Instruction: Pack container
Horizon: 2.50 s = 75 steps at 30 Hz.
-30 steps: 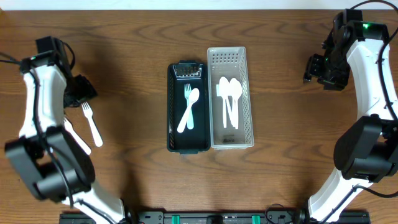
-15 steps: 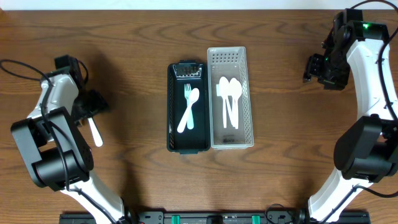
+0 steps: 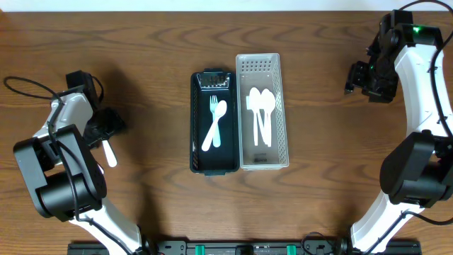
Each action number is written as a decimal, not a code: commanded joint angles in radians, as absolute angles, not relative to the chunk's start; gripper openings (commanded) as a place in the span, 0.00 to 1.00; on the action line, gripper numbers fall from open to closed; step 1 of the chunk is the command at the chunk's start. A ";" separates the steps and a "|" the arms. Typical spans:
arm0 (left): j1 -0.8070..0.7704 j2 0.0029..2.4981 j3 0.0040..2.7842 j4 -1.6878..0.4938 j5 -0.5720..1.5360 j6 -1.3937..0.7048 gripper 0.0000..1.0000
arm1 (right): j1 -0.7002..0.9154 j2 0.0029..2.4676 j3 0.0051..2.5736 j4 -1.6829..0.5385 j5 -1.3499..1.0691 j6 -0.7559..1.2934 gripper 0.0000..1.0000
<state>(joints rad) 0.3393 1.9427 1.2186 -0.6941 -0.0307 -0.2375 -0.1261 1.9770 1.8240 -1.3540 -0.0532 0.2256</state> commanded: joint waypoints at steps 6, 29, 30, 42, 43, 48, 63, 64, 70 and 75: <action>0.344 1.973 1.182 -0.701 -0.106 -0.246 0.68 | -0.124 1.983 1.823 -1.389 -0.058 0.224 0.68; 0.344 2.091 1.182 -0.723 -0.139 -0.265 0.67 | -0.124 1.983 1.823 -1.436 -0.057 0.224 0.69; 0.344 2.091 1.182 -0.723 -0.139 -0.265 0.63 | -0.124 1.983 1.823 -1.436 -0.057 0.224 0.69; 0.344 2.091 1.182 -0.723 -0.138 -0.265 0.26 | -0.124 1.983 1.823 -1.435 -0.057 0.223 0.70; 0.344 2.091 1.182 -0.723 -0.138 -0.265 0.23 | -0.124 1.983 1.823 -1.433 -0.057 0.223 0.70; 0.344 2.091 1.182 -0.724 -0.138 -0.265 0.15 | -0.124 1.983 1.823 -1.432 -0.057 0.223 0.70; 0.343 2.030 1.212 -0.744 -0.138 -0.264 0.06 | -0.124 1.983 1.823 -1.429 -0.057 0.224 0.70; 0.341 2.007 1.223 -0.754 -0.138 -0.264 0.06 | -0.124 1.983 1.823 -1.429 -0.057 0.224 0.70; 0.318 1.818 1.277 -0.809 -0.084 -0.210 0.06 | -0.124 1.983 1.823 -1.427 -0.057 0.223 0.70; 0.241 1.634 1.309 -0.865 -0.003 -0.148 0.06 | -0.124 1.983 1.823 -1.414 -0.057 0.223 0.70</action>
<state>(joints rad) 0.2874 1.7340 1.2671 -0.8486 -0.0761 -0.2062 -0.1261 1.9774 1.8236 -1.4197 -0.0532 0.2256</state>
